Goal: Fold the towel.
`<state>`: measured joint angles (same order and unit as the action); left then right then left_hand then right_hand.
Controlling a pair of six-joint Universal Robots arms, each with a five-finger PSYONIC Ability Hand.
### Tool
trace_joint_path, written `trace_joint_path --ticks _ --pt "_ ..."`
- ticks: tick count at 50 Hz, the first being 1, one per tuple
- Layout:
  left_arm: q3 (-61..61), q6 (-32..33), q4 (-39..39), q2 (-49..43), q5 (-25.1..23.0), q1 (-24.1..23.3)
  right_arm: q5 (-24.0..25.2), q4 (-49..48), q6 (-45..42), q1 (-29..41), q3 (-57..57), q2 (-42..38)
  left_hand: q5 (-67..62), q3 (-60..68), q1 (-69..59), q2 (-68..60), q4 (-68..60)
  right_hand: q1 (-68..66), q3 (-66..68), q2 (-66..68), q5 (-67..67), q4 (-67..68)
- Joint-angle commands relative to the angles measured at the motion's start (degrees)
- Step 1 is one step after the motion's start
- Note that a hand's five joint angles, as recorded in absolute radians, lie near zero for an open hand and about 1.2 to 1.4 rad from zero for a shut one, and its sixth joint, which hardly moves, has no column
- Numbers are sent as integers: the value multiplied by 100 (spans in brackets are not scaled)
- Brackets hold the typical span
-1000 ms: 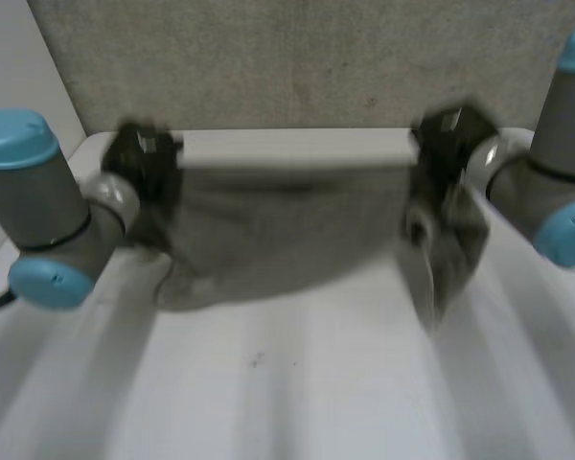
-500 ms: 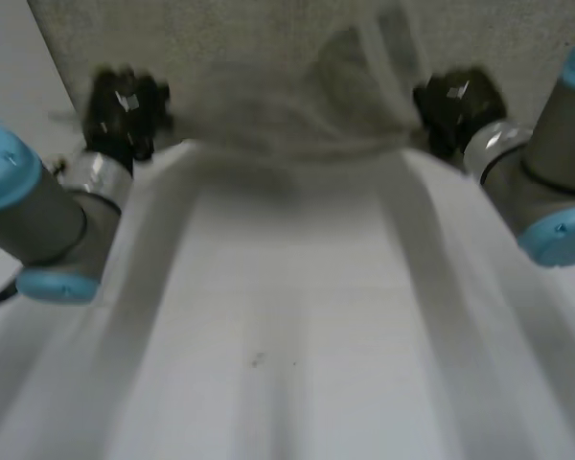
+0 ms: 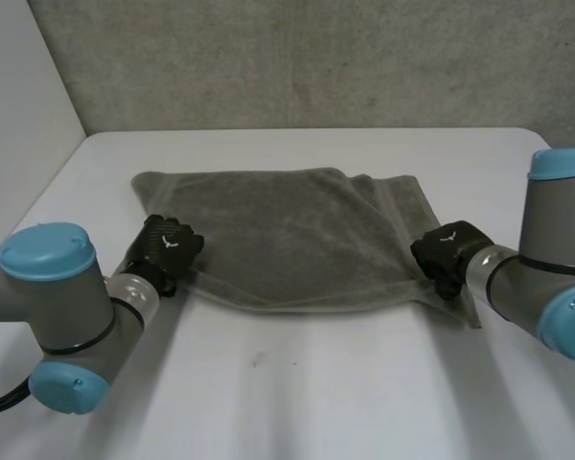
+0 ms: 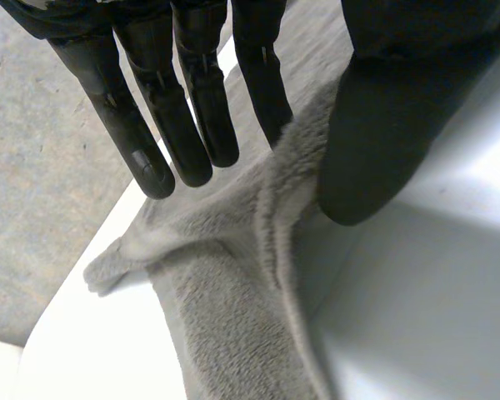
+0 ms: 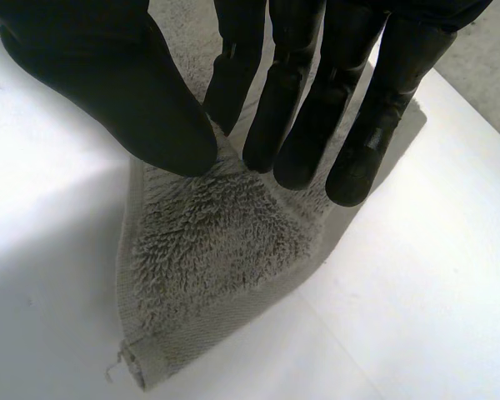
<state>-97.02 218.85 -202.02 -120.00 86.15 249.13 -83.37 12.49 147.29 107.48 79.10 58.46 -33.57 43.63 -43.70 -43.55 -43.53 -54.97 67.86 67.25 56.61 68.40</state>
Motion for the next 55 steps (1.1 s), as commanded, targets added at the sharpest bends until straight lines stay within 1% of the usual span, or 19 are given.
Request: trace_joint_path --ticks 1,8,14,17,19,20,21,28,30,32,33,35,36,38,41,43,46,51,55 --pt "-1 -9 -13 -15 25 267 233 -89 27 -166 343 306 375 -381 388 373 371 -2503 1214 1275 1339 1160" --pt "-150 -9 -13 -6 25 565 251 -185 27 -289 475 297 476 -482 490 474 472 -2503 1214 1275 1339 1160" --pt "-238 -9 -13 3 25 628 251 -194 27 -315 493 288 291 -297 304 289 287 -2503 1214 1275 1339 1160" --pt "-291 -18 -22 3 16 672 251 -194 27 -307 501 288 -382 376 -368 -384 -386 -2503 1214 1275 1339 1160" --pt "-326 -18 -22 11 -10 689 251 -203 27 -307 528 280 -2438 2432 -2425 -2441 -2443 -2503 1214 1275 1339 1160" --pt "-326 -18 -22 11 -10 689 251 -203 27 -307 528 280 -2450 2445 -2437 -2453 -2455 -2503 1214 1275 1339 1160" --pt "-352 -18 -13 20 -10 698 242 -203 19 -298 537 280 -3631 3625 -3618 -3633 -3635 -2503 1214 1275 1339 1160" --pt "-616 -18 101 451 -10 689 216 -89 -113 -307 581 350 -3643 3637 -3630 -3645 -3647 -2503 1214 1275 1339 1160" --pt "-757 -9 224 653 -10 680 216 191 -375 -315 685 455 -3643 3637 -3630 -3645 -3647 -2503 1214 1275 1339 1160" --pt "-993 52 722 1108 -10 663 233 454 -664 -333 799 560 -3643 3637 -3630 -3645 -3647 -2503 1214 1275 1339 1160" --pt "-994 53 725 1110 -10 663 233 456 -667 -333 800 561 -3643 3637 -3630 -3645 -3647 -2503 1214 1275 1339 1160" --pt "-1213 297 1591 1600 -10 689 216 1077 -1463 -490 1098 806 -3643 3637 -3630 -3645 -3647 -2503 1214 1275 1339 1160" --pt "-1214 299 1595 1602 -10 689 216 1080 -1467 -491 1099 807 -3643 3637 -3630 -3645 -3647 -2503 1214 1275 1339 1160" --pt "-1362 596 2601 2083 -19 733 216 1605 -2140 -754 1458 1069 -3643 3637 -3630 -3645 -3647 -2503 1214 1275 1339 1160" --pt "-1425 686 3028 2358 -19 803 242 1801 -2381 -825 1591 1255 -3643 3637 -3630 -3645 -3647 -2503 1214 1275 1339 1160" --pt "-1495 756 3606 2900 -45 908 268 2063 -2661 -878 1758 1745 -3643 3637 -3630 -3645 -3647 -2503 1214 1275 1339 1160" --pt "-1495 773 3784 3297 -194 944 286 2213 -2758 -895 1750 2054 -3643 3637 -3630 -3645 -3647 -2503 1214 1275 1339 1160" --pt "-1399 782 3758 3693 -466 953 347 2214 -2732 -931 1557 2143 -3643 3637 -3630 -3645 -3647 -2503 1214 1275 1339 1160" --pt "-1214 765 3599 3703 -555 970 479 2152 -2671 -931 1380 2134 -3643 3637 -3630 -3645 -3647 -2503 1214 1275 1339 1160"
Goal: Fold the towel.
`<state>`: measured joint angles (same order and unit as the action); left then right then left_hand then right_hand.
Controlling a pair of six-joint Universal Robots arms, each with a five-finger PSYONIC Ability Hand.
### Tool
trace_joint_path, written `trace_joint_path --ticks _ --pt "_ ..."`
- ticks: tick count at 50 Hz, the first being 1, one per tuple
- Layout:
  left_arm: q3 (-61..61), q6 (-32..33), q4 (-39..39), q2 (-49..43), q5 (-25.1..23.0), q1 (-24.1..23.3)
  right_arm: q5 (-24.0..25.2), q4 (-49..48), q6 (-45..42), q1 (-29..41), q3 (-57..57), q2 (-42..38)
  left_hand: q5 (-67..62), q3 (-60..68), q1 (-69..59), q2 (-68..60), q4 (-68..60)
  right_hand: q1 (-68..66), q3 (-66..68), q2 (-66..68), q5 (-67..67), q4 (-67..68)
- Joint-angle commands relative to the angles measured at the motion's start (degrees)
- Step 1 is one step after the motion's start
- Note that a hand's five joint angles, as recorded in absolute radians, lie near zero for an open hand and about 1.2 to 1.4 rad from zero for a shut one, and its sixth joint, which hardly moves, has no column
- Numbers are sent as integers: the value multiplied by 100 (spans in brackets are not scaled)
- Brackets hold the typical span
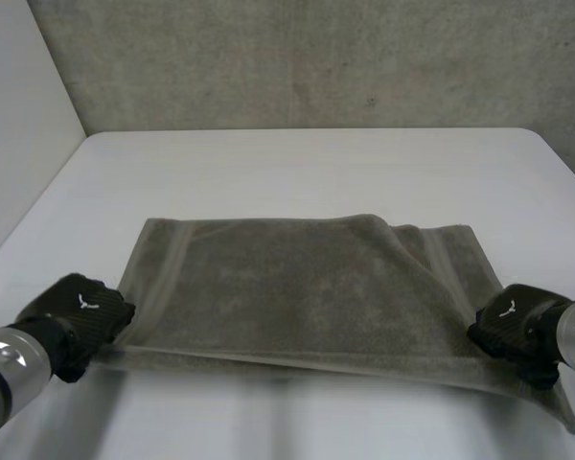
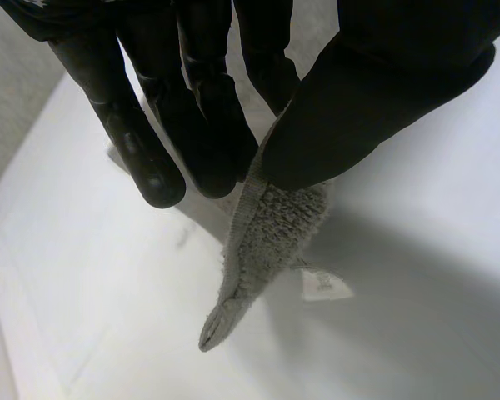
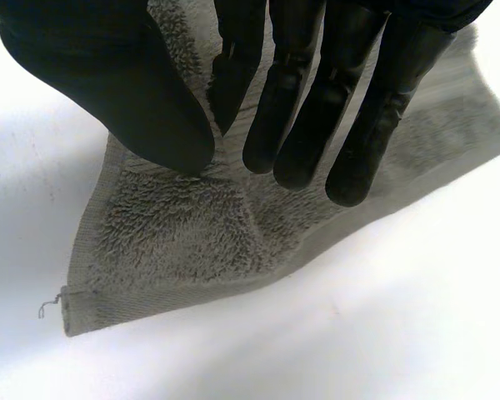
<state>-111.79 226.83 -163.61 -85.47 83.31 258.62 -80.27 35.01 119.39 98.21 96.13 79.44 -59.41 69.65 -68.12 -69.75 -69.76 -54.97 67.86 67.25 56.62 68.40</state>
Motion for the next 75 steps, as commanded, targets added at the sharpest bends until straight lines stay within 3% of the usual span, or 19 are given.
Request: trace_joint_path --ticks 1,5,7,12,14,25,39,40,41,42,43,44,48,53,66,69,75 --pt "367 -34 -407 189 -280 13 239 -187 189 5 -419 -7 -1059 1035 -1188 -1025 -1024 -2503 1214 1275 1338 1160" --pt "553 -34 -909 -233 -280 -22 292 -670 767 49 -945 -515 -1059 1035 -1188 -1025 -1024 -2503 1214 1275 1338 1160" --pt "894 -7 -1487 -898 -246 -83 275 -828 996 67 -1191 -717 -1059 1035 -1188 -1025 -1024 -2503 1214 1275 1338 1160" --pt "1423 1 -1955 -1639 -219 -145 248 -1224 1463 119 -1850 -1315 -1059 1035 -1188 -1025 -1024 -2503 1214 1275 1338 1160" --pt "1983 1 -2192 -2348 -236 -259 204 -1383 1543 146 -2081 -1563 -1059 1035 -1188 -1025 -1024 -2503 1214 1275 1338 1160" --pt "3601 1 -2543 -4213 -201 -496 -639 -2227 1605 585 -3469 -3119 -1059 1035 -1188 -1025 -1024 -2503 1214 1275 1338 1160" --pt "3989 28 -3994 -4883 -210 -540 -797 -2561 1613 603 -4576 -4225 -1059 1035 -1188 -1025 -1024 -2442 1154 1214 1277 1100" --pt "3989 28 -4081 -4917 -210 -558 -824 -2631 1631 603 -4629 -4270 -1059 1035 -1188 -1025 -1024 1438 -2727 -2667 -2604 -2781" --pt "3981 28 -4143 -4944 -210 -584 -824 -2631 1631 603 -4630 -4270 454 -478 325 488 489 1477 -2766 -2705 -2642 -2820" --pt "3981 28 -4144 -4944 -210 -584 -902 -2779 1648 612 -4647 -4287 469 -493 341 503 504 4497 -5786 -5725 -5662 -5840" --pt "3981 36 -4179 -4953 -175 -619 -903 -2781 1649 612 -4647 -4288 3900 -3924 3771 3934 3935 4497 -5786 -5725 -5662 -5840" --pt "3963 63 -4196 -4953 -158 -654 -1007 -3024 1657 629 -4656 -4253 5899 -5923 5771 5934 5934 4497 -5786 -5725 -5662 -5840" --pt "3884 176 -4240 -4900 -157 -707 -1342 -3938 1832 656 -4542 -3815 5920 -5944 5791 5954 5954 4497 -5786 -5725 -5662 -5840" --pt "3726 335 -4249 -4663 -96 -813 -1378 -4441 2437 603 -4095 -3060 5920 -5944 5791 5954 5954 4497 -5786 -5725 -5662 -5840" --pt "2864 168 -4179 -3828 194 -769 -1001 -4232 2668 559 -2224 -1275 5852 -5876 5723 5886 5887 4497 -5786 -5725 -5662 -5840" --pt "2557 -86 -4144 -3450 185 -760 -860 -3846 2712 367 -1723 -1080 5852 -5876 5723 5886 5887 4497 -5786 -5725 -5662 -5840" --pt "2022 -1313 -4004 -2740 142 -725 -360 -3379 2817 24 -765 -755 5852 -5876 5723 5886 5887 4497 -5786 -5725 -5662 -5840"
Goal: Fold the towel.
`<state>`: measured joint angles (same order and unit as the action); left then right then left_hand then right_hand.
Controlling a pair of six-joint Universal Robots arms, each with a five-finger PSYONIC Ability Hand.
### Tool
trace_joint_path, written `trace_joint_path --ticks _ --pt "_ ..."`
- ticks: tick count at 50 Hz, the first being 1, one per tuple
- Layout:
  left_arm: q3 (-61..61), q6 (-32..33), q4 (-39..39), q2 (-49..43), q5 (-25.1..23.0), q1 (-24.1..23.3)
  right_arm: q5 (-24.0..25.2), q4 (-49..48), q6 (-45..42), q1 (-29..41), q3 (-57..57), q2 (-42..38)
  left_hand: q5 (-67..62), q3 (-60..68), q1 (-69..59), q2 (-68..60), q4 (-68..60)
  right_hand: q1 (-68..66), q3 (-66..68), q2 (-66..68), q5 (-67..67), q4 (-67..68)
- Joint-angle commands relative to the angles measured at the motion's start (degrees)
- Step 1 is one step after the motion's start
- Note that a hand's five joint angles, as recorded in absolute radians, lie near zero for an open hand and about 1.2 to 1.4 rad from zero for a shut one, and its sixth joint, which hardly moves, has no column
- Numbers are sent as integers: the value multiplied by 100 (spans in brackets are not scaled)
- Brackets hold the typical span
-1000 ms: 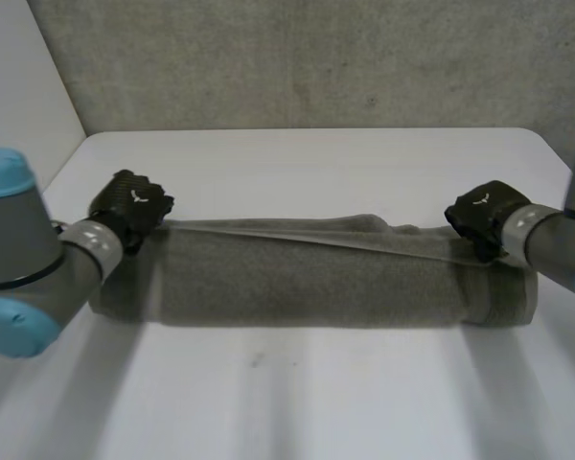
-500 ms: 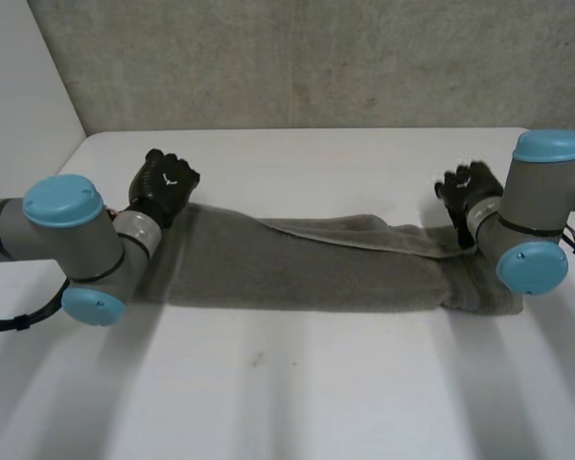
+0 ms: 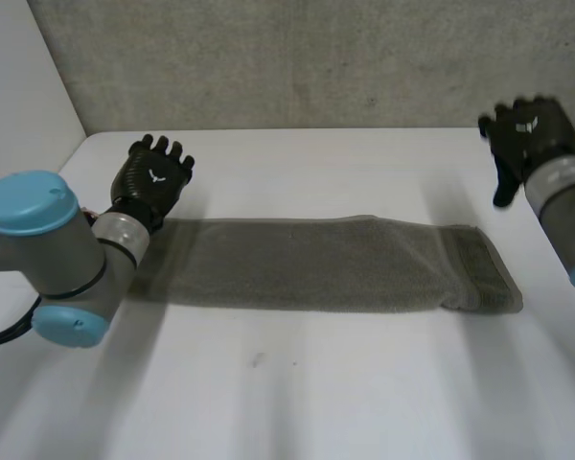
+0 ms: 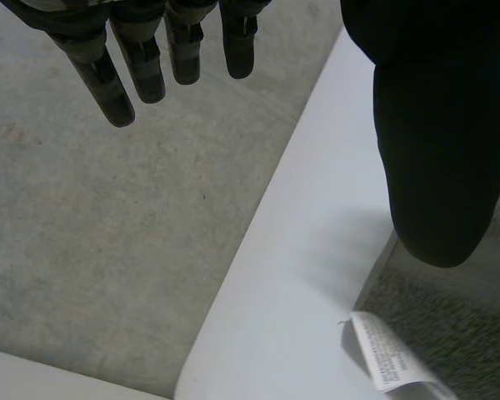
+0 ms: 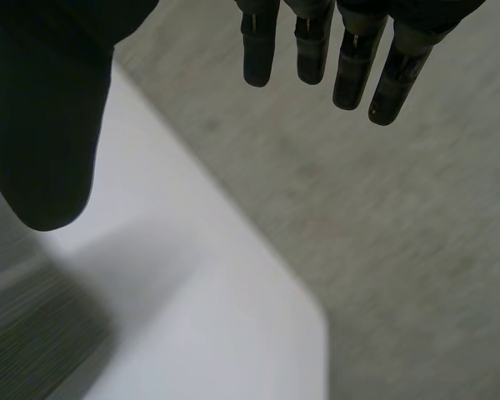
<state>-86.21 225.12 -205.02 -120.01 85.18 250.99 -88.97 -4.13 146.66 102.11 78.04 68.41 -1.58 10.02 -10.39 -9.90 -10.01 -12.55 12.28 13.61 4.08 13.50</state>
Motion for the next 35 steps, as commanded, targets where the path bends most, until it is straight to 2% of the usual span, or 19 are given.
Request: trace_joint_path --ticks 1,2,4,9,11,16,20,22,34,35 --pt "-633 -1520 216 864 -71 72 512 536 91 -367 1047 348 70 87 -50 -99 -88 255 -228 -361 -408 -350" --pt "-634 -1524 216 866 -72 73 642 536 143 -480 1247 375 70 87 -50 -99 -88 255 -228 -361 -408 -350" --pt "-783 -2180 391 1084 -106 151 749 536 197 -595 1416 375 86 70 -33 -82 -71 255 -228 -361 -408 -350" --pt "-950 -2692 594 1366 -186 196 1074 421 408 -877 1811 340 70 87 -50 -99 -88 163 -136 -269 -315 -258" --pt "-1020 -2702 612 1427 -186 196 1302 212 539 -1043 2012 235 86 70 -33 -82 -71 -139 166 33 -14 44" --pt "-1153 -2702 621 1498 -186 196 1461 -315 575 -1166 2110 -213 86 70 -33 -82 -71 -794 821 688 641 699" --pt "-1205 -2702 612 1507 -186 187 1408 -449 504 -1193 2084 -399 86 70 -33 -82 -71 -1166 1193 1060 1013 1071" --pt "-1205 -2702 612 1498 -186 187 1408 -501 478 -1228 2031 -565 86 70 -33 -82 -71 -2070 2097 1964 1917 1975" --pt "-1285 -2702 603 1498 -186 187 1408 -510 434 -1272 1882 -838 86 70 -33 -82 -71 -3572 3599 3466 3419 3477" --pt "-1285 -2702 603 1498 -186 187 1391 -510 391 -1272 1847 -899 86 70 -33 -82 -71 -4188 4215 4082 4035 4093"
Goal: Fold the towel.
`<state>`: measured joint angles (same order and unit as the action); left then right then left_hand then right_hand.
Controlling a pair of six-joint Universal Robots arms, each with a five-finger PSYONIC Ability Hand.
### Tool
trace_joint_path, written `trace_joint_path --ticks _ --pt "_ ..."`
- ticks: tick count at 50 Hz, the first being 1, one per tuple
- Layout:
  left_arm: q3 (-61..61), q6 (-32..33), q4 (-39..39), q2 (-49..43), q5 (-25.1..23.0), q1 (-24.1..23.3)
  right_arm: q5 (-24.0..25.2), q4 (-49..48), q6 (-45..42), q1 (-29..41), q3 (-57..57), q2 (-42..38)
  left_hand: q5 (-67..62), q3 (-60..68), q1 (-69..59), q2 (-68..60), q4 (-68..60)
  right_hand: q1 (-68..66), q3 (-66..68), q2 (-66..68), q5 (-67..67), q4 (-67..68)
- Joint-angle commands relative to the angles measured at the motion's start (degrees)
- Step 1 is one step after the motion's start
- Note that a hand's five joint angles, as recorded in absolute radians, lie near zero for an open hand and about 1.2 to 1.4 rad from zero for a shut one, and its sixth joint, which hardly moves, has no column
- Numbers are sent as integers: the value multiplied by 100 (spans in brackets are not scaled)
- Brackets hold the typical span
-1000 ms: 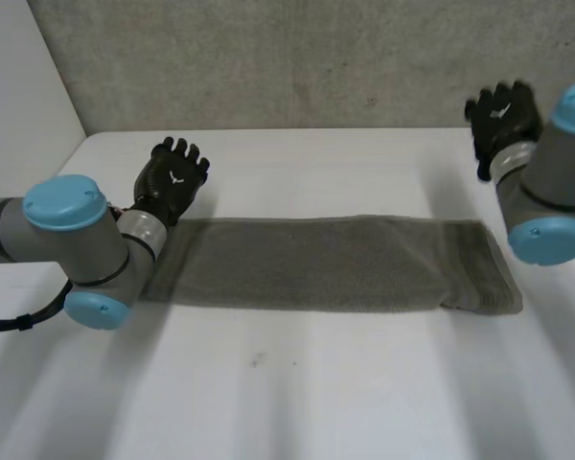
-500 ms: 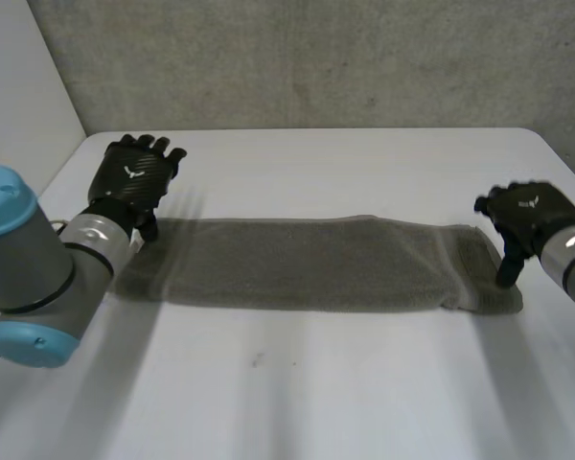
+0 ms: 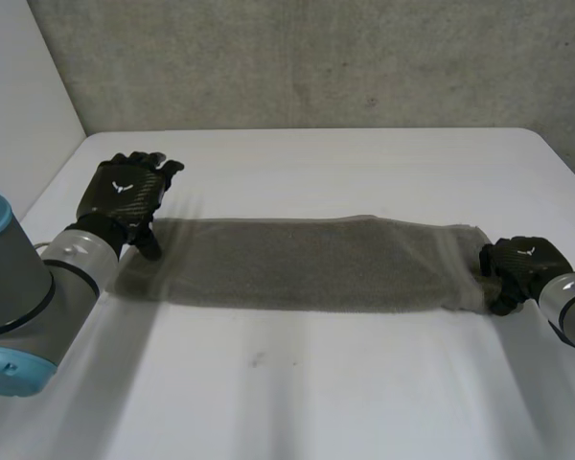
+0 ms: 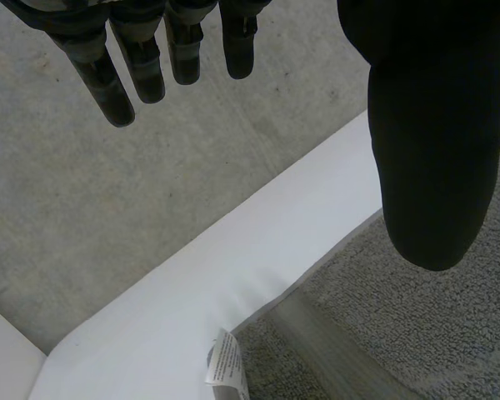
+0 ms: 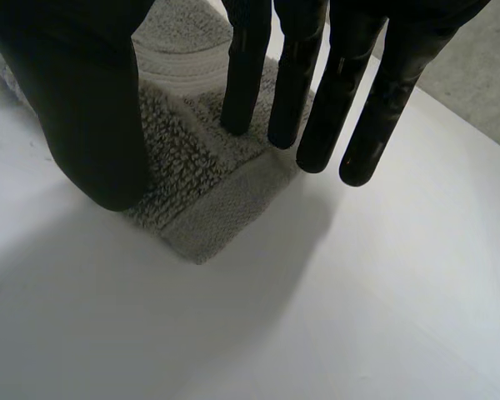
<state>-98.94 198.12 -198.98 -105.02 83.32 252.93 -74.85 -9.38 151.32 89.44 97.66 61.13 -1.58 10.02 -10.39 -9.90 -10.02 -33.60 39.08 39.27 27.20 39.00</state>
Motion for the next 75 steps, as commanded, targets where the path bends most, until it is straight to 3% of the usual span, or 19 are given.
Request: trace_joint_path --ticks 1,3,5,9,14,17,22,29,36,40,49,54,60,61,62,63,64,71,75 --pt "-11 -2 0 -10 0 -7 -21 15 -76 -6 -116 -171 103 54 -17 -65 -54 -2089 1542 1522 1729 1549" --pt "-20 -2 0 -1 0 -7 -30 24 -181 -23 -151 -242 87 70 -33 -82 -70 -3997 3449 3429 3637 3457" --pt "-20 -2 0 -1 0 -16 -30 24 -251 -67 -160 -242 86 70 -33 -82 -70 -4634 4086 4066 4274 4094" --pt "-46 -2 0 8 0 -7 -82 24 -401 -217 -195 -207 86 70 -33 -82 -70 -4640 4092 4073 4280 4100" --pt "-81 7 0 43 0 -7 -670 16 -699 -813 -361 118 86 70 -33 -82 -70 -4640 4092 4073 4280 4100" --pt "-90 7 0 113 0 -7 -750 15 -779 -1008 -441 189 87 70 -33 -82 -70 -4640 4092 4073 4280 4100" --pt "-99 7 0 157 9 -7 -899 138 -1541 -1570 -862 215 86 70 -33 -82 -70 -4640 4092 4073 4280 4100" --pt "-152 16 -9 210 9 2 -961 165 -1905 -1457 -1249 277 103 53 -16 -65 -53 -4640 4092 4073 4280 4100" --pt "-161 16 -9 263 9 -7 -1067 174 -1438 -111 -1751 707 120 37 0 -48 -37 -4640 4092 4073 4280 4100" --pt "-161 16 0 289 18 -7 -1102 147 -1245 1123 -2092 690 120 37 0 -48 -37 -4640 4092 4073 4280 4100" --pt "-187 7 8 351 18 -25 -1076 156 -1306 3797 -2752 -530 137 20 17 -31 -20 -4640 4092 4073 4280 4100" --pt "-222 16 8 351 18 -33 -1014 165 -1377 4457 -2727 -1040 137 20 17 -31 -20 -4640 4092 4073 4280 4100" --pt "-222 7 8 342 18 -51 -1023 182 -1368 4740 -2656 -1340 137 20 17 -31 -20 -4640 4092 4073 4280 4100" --pt "-222 7 0 333 9 -68 -1049 209 -1377 4749 -2647 -1401 137 20 17 -31 -20 -3880 3332 3313 3520 3340" --pt "-222 7 0 333 9 -69 -1093 261 -1377 4749 -2639 -1419 137 20 17 -31 -20 -608 61 41 249 68" --pt "-222 7 -9 324 9 -77 -1093 262 -1377 4749 -2639 -1420 154 3 34 -15 -3 -575 28 8 216 36" --pt "-222 7 -9 324 9 -77 -1128 296 -1359 4740 -2639 -1393 154 3 34 -14 -3 2356 -2903 -2923 -2715 -2895" --pt "-73 16 -71 263 18 -252 -1427 560 -1052 4564 -2533 -699 154 3 34 -14 -3 2360 -2908 -2927 -2720 -2900" --pt "129 -19 -123 245 44 -473 -1392 631 -27 3951 -2043 107 137 20 17 -31 -20 2360 -2908 -2927 -2720 -2900"
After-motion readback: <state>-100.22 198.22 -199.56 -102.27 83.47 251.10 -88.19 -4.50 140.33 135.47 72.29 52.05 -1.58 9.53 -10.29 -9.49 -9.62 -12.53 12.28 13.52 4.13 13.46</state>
